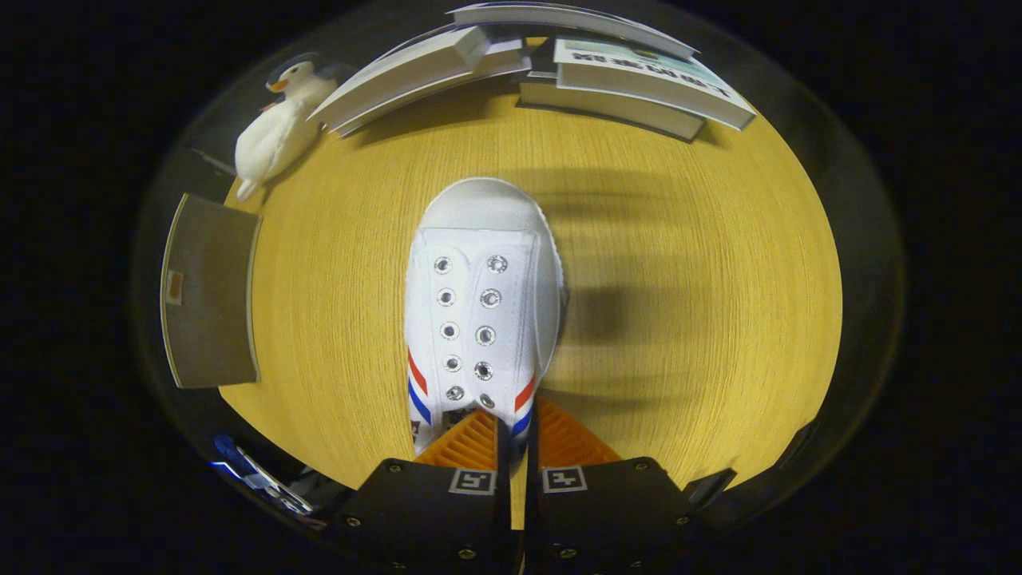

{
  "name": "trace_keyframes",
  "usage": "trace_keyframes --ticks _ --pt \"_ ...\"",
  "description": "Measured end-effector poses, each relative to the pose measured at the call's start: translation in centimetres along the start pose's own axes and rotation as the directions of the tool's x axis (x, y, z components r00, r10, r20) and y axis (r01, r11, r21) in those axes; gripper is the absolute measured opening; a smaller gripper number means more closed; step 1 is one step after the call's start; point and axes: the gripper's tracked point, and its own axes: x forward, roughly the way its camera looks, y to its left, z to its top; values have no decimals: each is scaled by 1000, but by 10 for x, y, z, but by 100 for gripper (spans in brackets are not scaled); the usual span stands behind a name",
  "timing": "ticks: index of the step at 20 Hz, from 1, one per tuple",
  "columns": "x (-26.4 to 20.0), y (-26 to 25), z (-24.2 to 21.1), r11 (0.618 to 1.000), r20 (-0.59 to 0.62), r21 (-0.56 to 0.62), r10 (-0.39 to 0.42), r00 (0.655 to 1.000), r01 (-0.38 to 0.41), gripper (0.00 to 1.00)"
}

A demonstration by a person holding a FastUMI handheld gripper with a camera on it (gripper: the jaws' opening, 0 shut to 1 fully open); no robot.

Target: Open the storage box then place both shoes into the box .Put the left shoe in first, then the right shoe, with the right side of both shoes facing outward in a uniform manner.

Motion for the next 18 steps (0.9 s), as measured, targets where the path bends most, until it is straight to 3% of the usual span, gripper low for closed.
trace_keyframes --ticks 1,10,18 --pt "-11 0 5 1000 7 3 -5 1000 5 1" --pt "-52 0 21 999 5 11 36 999 -37 1" --pt "-119 59 33 991 44 -28 133 990 -132 0"
